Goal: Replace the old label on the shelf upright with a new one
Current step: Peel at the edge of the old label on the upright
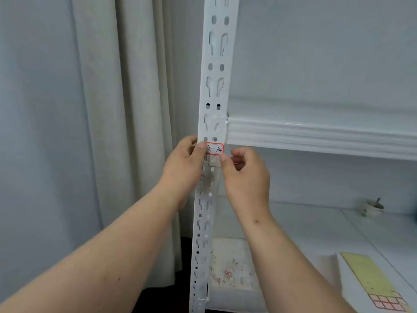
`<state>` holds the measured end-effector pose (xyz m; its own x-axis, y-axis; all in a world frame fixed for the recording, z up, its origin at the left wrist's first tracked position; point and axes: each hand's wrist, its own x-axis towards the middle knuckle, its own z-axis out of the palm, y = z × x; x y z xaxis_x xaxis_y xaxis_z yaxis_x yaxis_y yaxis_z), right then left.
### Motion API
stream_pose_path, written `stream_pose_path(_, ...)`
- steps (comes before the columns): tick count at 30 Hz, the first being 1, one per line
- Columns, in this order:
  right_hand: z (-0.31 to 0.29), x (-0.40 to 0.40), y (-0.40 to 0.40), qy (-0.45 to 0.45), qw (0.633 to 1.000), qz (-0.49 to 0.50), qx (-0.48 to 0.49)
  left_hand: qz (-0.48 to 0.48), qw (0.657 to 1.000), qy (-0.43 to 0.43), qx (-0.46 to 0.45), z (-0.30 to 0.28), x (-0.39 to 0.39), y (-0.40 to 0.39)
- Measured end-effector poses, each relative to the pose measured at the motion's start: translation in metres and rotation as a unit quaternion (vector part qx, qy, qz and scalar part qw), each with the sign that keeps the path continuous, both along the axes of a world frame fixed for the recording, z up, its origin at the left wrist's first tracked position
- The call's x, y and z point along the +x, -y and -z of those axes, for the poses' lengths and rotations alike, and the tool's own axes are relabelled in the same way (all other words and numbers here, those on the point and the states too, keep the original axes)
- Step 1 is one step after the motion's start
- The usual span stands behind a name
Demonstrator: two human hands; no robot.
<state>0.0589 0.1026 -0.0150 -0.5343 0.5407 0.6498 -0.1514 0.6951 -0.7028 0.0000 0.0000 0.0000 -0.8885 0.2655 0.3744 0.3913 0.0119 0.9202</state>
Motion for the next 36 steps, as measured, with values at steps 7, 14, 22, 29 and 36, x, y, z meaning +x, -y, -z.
stream_pose_path(7,0.006,-0.016,0.01,-0.063,0.986,-0.036,-0.15,0.034,0.998,0.023,0.052,0.018,-0.009,-0.001)
stream_pose_path(14,0.003,-0.019,0.011,-0.095,0.976,-0.036,-0.193,0.034,0.998,0.015,0.049,0.022,-0.01,-0.004)
stream_pose_path(22,-0.005,-0.012,0.0,-0.037,0.989,-0.051,-0.132,0.015,0.998,0.015,0.051,0.017,-0.005,-0.016)
stream_pose_path(29,0.005,-0.017,0.003,-0.142,0.987,0.036,0.067,-0.013,0.998,0.015,0.064,0.015,-0.003,-0.023)
stream_pose_path(36,0.014,-0.023,-0.003,-0.221,0.954,0.07,0.189,-0.027,0.996,-0.008,0.089,0.023,-0.003,-0.028)
